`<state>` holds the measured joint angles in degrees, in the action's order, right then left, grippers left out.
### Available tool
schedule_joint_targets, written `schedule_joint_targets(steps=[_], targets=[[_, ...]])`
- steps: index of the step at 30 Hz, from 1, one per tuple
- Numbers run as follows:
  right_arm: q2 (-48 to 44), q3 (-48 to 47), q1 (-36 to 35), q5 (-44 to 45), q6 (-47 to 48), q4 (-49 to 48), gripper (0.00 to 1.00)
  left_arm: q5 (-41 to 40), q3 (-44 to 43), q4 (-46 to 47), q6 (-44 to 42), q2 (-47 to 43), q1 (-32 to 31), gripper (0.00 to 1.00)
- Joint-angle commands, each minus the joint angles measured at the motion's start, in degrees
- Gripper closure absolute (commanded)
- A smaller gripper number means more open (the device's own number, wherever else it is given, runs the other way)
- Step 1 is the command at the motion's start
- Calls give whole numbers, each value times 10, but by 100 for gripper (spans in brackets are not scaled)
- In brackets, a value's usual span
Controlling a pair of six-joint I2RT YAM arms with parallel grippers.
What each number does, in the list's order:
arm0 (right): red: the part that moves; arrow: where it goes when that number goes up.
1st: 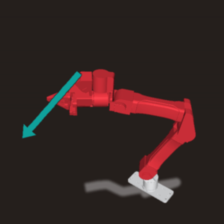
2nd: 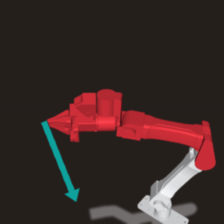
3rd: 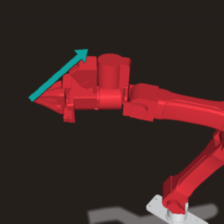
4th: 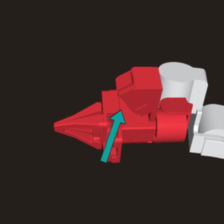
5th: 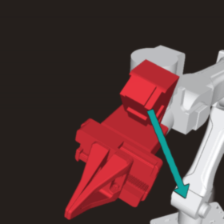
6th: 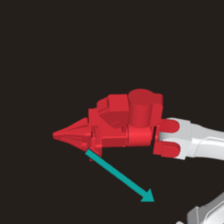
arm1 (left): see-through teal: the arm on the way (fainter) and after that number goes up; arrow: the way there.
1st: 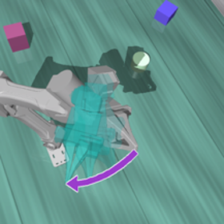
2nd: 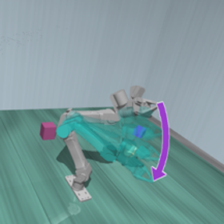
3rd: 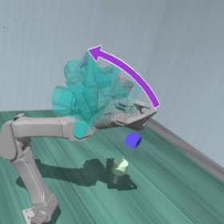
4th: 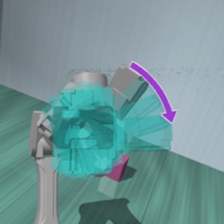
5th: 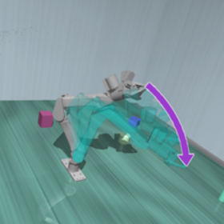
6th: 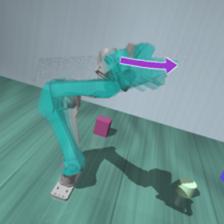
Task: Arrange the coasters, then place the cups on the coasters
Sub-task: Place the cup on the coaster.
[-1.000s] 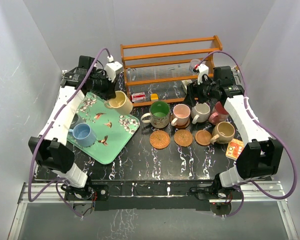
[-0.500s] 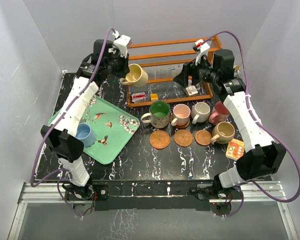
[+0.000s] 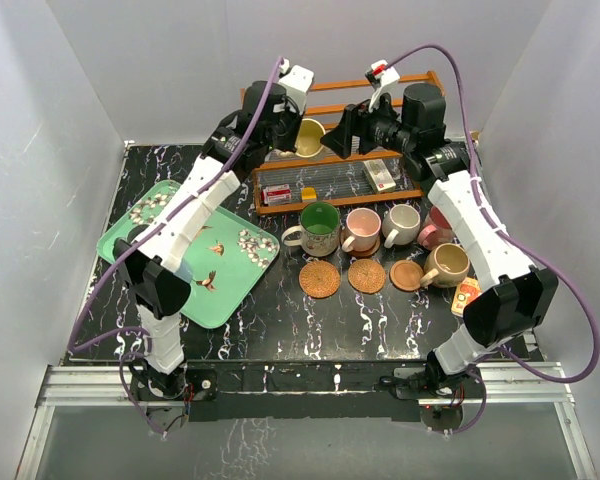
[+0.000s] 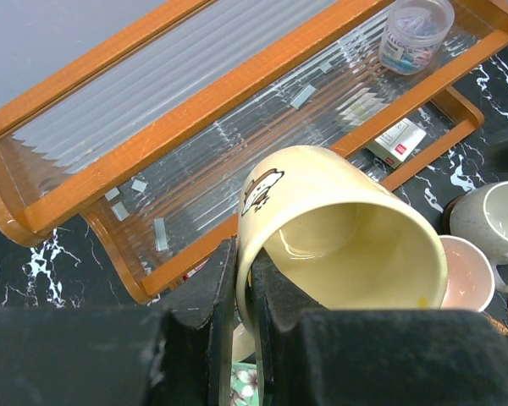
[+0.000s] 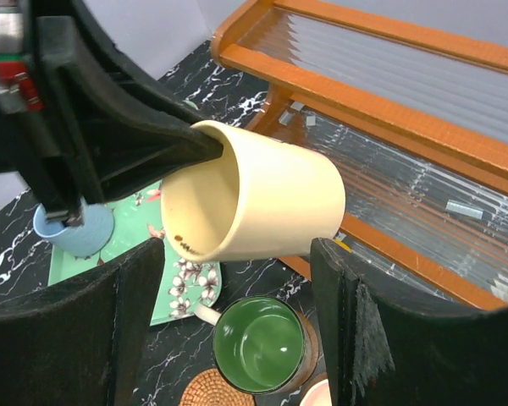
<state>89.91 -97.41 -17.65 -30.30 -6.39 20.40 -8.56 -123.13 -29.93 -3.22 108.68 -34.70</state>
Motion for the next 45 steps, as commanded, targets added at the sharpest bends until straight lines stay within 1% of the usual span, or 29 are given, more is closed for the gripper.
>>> schedule_joint_targets(steps=[1, 7, 14, 19, 22, 26, 28, 31, 36, 39, 42, 45], targets=[[7, -14, -9, 49, -14, -25, 32, -68, -14, 68, 4, -18, -32, 100], [7, 4, -20, 134, 5, -9, 37, -130, -8, 93, -12, -12, -65, 100], [6, 20, -26, 198, 11, -1, 48, -168, 9, 117, -30, -12, -107, 100], [-1, 31, -26, 250, 10, -1, 62, -206, 28, 149, -63, -15, -127, 100], [-4, 34, -26, 268, 10, 1, 75, -209, 39, 158, -73, -17, -134, 97], [-11, 45, -27, 297, 15, 1, 94, -184, 50, 158, -76, -23, -138, 91], [-18, 55, -26, 309, 18, -3, 100, -152, 53, 152, -77, -28, -138, 88], [-27, 65, -26, 315, 22, -7, 100, -114, 54, 139, -80, -34, -138, 83], [-43, 80, -17, 301, 33, -10, 100, -86, 55, 124, -92, -45, -138, 67], [-58, 95, 0, 279, 39, -13, 100, -78, 63, 114, -117, -57, -138, 59], [-77, 117, 19, 252, 54, -13, 100, -72, 74, 101, -141, -73, -138, 53], [-100, 135, 45, 207, 66, -3, 100, -75, 85, 90, -158, -89, -137, 47]])
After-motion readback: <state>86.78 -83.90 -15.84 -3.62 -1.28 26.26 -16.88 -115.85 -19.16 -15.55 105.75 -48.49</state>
